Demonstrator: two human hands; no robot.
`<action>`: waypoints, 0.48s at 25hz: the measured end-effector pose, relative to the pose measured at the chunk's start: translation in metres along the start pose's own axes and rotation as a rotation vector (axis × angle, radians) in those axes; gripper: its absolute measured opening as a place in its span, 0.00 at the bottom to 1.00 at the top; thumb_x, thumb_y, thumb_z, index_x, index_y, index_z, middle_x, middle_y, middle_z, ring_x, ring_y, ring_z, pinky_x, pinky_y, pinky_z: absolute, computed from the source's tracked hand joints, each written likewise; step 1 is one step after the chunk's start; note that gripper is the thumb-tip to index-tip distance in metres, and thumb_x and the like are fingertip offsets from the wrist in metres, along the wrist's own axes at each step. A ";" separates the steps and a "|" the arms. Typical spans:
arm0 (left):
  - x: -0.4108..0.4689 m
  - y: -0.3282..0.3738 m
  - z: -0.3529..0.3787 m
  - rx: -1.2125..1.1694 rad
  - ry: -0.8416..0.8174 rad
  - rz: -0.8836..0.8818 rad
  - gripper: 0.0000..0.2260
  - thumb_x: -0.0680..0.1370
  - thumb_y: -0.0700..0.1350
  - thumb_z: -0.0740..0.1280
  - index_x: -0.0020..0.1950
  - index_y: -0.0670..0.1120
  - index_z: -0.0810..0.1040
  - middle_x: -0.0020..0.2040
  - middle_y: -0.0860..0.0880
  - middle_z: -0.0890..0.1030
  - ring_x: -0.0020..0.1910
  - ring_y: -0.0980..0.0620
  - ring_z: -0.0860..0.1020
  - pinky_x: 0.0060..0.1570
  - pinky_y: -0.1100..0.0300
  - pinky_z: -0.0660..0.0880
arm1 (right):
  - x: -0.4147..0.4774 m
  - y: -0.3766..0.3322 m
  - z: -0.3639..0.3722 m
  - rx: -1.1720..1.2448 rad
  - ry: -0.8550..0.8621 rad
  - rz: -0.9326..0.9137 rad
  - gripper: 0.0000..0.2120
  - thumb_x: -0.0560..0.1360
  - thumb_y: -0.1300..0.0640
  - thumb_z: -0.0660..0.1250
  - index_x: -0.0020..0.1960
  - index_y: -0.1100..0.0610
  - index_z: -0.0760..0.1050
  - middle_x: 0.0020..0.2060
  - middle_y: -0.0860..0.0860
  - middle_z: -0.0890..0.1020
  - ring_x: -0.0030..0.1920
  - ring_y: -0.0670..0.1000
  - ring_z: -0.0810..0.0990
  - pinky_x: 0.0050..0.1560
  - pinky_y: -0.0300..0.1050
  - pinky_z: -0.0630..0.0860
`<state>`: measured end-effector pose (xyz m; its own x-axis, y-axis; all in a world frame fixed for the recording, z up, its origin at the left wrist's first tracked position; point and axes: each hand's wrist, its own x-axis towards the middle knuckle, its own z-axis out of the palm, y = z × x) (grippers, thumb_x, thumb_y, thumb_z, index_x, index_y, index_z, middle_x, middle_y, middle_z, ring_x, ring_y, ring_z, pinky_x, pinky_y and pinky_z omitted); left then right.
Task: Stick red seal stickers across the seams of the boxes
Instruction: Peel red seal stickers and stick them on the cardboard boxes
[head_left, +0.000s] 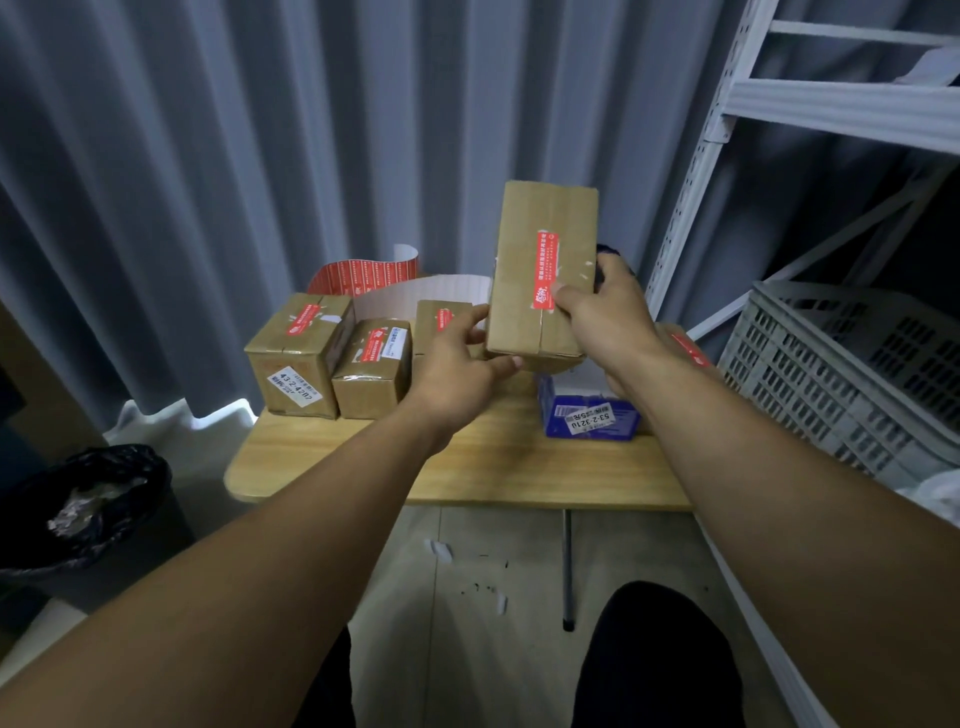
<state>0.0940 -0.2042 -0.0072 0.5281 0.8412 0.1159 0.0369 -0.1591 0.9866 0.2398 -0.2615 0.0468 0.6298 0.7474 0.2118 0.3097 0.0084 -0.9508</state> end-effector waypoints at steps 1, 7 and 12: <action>0.004 -0.002 0.000 0.026 0.008 -0.003 0.27 0.77 0.40 0.73 0.74 0.53 0.71 0.65 0.50 0.77 0.63 0.49 0.78 0.64 0.45 0.77 | 0.003 0.003 0.001 0.003 0.001 0.025 0.14 0.80 0.58 0.68 0.64 0.51 0.71 0.57 0.48 0.81 0.55 0.48 0.82 0.58 0.51 0.80; 0.019 -0.008 -0.005 0.202 0.051 0.007 0.23 0.78 0.42 0.71 0.73 0.52 0.73 0.64 0.50 0.79 0.60 0.47 0.79 0.59 0.46 0.79 | 0.024 0.020 0.007 -0.017 -0.038 0.086 0.13 0.79 0.57 0.69 0.63 0.53 0.73 0.56 0.50 0.83 0.53 0.50 0.83 0.58 0.52 0.81; 0.027 -0.020 -0.005 0.497 0.075 0.022 0.28 0.71 0.59 0.73 0.70 0.56 0.75 0.67 0.50 0.75 0.68 0.45 0.72 0.66 0.42 0.73 | 0.030 0.037 0.013 -0.094 -0.089 0.161 0.14 0.80 0.53 0.69 0.64 0.54 0.73 0.56 0.52 0.83 0.55 0.53 0.83 0.59 0.56 0.80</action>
<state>0.1030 -0.1759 -0.0236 0.4716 0.8668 0.1617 0.4359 -0.3886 0.8118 0.2609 -0.2295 0.0153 0.6126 0.7897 0.0338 0.2779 -0.1751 -0.9445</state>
